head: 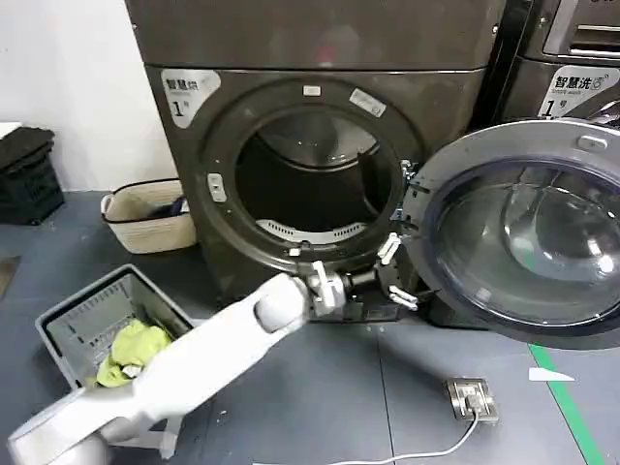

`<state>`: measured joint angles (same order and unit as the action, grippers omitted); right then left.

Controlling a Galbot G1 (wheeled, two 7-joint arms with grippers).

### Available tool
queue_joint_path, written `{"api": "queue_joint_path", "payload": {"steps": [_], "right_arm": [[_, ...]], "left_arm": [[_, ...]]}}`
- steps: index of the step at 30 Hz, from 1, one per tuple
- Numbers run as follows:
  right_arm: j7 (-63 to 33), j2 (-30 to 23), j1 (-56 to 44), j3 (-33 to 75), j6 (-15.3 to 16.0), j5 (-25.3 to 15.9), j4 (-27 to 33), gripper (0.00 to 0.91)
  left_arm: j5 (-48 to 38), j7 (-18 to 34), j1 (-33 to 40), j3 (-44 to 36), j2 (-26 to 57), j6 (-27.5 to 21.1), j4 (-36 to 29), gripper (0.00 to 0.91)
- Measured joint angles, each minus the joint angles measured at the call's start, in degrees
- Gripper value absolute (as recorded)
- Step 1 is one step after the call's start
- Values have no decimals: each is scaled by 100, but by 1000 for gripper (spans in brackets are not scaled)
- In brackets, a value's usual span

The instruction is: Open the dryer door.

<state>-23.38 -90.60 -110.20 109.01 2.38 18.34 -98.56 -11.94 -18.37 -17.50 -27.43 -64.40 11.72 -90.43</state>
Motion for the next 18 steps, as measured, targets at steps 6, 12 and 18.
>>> {"api": "queue_joint_path", "payload": {"steps": [6, 12, 18], "right_arm": [[164, 172, 41, -105, -64, 7, -23, 907], [292, 373, 39, -195, -36, 50, -2, 907], [311, 553, 117, -317, 0, 52, 26, 907]], "left_arm": [[-263, -138, -756, 814, 833, -618, -1009, 907], [-626, -194, -1744, 2073, 1576, -873, -1719, 907], [-897, -168, -2773, 3345, 2169, -925, -2190, 907]]}}
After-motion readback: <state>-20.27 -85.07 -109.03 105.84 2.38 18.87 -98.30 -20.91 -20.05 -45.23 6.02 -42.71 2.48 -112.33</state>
